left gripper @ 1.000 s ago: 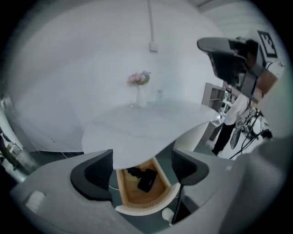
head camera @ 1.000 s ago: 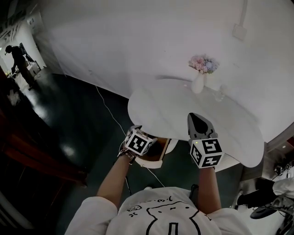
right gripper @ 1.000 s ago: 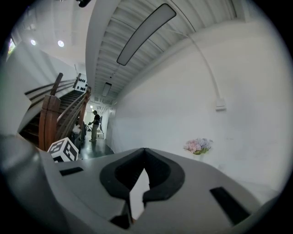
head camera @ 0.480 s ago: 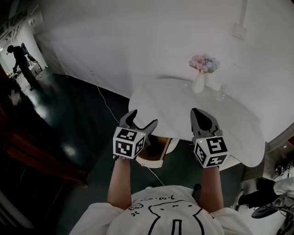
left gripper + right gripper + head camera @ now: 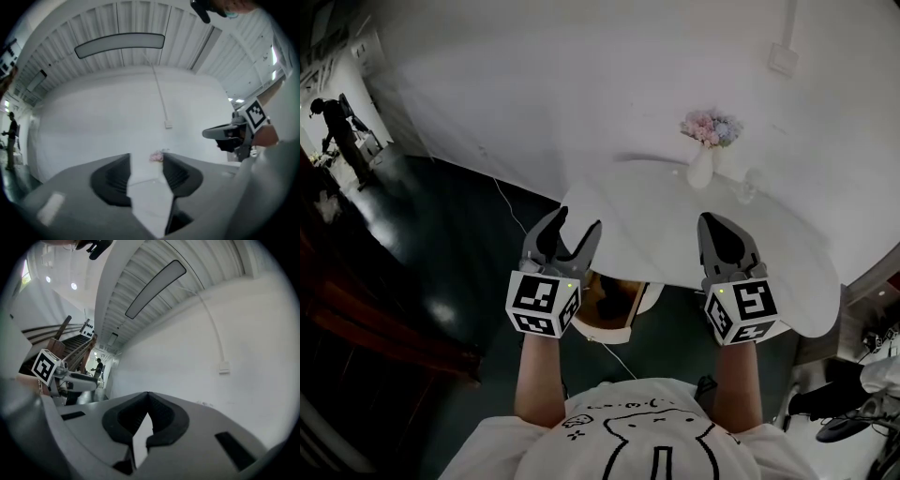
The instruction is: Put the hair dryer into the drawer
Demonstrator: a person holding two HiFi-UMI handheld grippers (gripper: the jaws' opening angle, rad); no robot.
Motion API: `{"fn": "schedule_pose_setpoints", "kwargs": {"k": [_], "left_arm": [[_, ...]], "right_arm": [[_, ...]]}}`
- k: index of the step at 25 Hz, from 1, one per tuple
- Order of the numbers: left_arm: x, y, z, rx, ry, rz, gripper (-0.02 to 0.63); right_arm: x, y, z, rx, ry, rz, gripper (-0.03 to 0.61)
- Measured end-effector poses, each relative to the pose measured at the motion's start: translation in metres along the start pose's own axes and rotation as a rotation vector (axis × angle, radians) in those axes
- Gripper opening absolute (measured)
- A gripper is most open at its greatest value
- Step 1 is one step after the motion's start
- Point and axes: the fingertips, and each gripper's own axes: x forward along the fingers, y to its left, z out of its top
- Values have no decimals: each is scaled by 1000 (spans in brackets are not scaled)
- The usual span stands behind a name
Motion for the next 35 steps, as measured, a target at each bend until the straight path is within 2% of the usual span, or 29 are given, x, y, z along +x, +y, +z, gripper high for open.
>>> {"fn": "schedule_pose_setpoints", "kwargs": {"k": [1,2,5,12,16,23,27,31,35], "left_arm": [[-4,6,7,20,-24,50,85],[-7,10,13,45,-43,88,18],[-12,13,29,60,-97,98,18],[-19,22,56,-49,-211,96,20],[-18,25,56,-53,-199,109,20],[-17,22,58,28,-156,118,21],[-15,18,60,101,-149,131,28],[-17,19,60,133,-142,163,26],[-18,19,56,121,-128,173,20]], "right_arm": [[-1,-1,2,-7,-5,-1,-2],[-3,-1,4,-11,-11,0,-3],[-7,-4,10,-22,-35,-5,-2],[-13,-13,15,-71,-77,-57,-3],[-14,-14,17,-86,-87,-59,-3],[-16,-15,19,-87,-95,-64,-3],[-16,-15,18,-80,-99,-66,-3],[-17,-13,16,-76,-98,-66,-3],[-17,-11,15,-73,-99,-64,-3]]}}
